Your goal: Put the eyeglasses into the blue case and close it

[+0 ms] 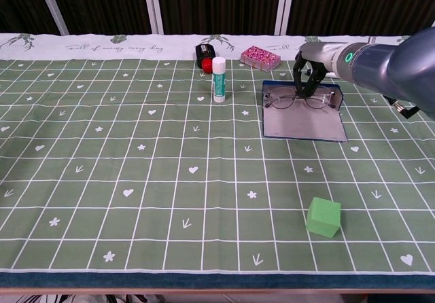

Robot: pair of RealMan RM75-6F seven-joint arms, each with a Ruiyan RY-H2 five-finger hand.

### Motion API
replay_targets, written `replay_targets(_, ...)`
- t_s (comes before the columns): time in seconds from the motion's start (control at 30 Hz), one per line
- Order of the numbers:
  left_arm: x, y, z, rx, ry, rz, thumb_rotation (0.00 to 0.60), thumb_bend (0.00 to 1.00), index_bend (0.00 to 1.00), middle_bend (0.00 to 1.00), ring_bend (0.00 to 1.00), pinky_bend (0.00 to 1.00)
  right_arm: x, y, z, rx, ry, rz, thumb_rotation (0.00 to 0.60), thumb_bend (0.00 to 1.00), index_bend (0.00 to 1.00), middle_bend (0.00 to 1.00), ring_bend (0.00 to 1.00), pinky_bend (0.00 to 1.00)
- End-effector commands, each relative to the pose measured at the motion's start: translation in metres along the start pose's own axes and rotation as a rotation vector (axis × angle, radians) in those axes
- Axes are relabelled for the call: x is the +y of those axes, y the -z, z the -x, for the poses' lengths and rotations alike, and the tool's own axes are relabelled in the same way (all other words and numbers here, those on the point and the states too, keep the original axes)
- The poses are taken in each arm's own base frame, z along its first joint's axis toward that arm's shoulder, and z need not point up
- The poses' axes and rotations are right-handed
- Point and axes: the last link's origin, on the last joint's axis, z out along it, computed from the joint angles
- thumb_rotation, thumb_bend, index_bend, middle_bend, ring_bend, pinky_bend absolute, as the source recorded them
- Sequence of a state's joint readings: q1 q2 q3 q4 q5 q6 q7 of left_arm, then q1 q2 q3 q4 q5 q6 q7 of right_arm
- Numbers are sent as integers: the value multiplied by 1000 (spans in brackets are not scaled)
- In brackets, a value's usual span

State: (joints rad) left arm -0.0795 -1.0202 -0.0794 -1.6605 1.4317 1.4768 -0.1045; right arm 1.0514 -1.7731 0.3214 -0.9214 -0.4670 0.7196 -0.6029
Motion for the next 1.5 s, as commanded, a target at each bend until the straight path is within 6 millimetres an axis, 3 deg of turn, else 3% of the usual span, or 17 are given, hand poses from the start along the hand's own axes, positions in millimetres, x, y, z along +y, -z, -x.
replay_targets(0.03,0,0,0,0,1,-1,600,314,159,0,0,0,-1,-2,0,-2,-3,4,600,490,674,26,21,183)
replay_targets(0.43,-1,-1,0,-1,-1,-3,600,313,160,0,0,0,-1,-4,4,-30,8,6,600,482,672,20,5,183)
replay_targets(0.67,-1,0,0,0,0,-4,600,314,160,0,0,0,0,-5,6,-44,18,4,600,462,483,16,0,183)
replay_targets(0.93,-1,-1,0,-2,-3,-5,600,313,159,0,0,0,3,-3,6,-58,30,8,600,447,424,10,0,183)
replay_targets(1.27,0,0,0,-4,-6,-3,600,314,160,0,0,0,4,6,2,-59,45,-1,600,331,347,6,0,183)
replay_targets(1.5,0,0,0,-1,-5,-4,600,314,160,0,0,0,4,9,-1,-46,42,4,600,319,332,5,0,183)
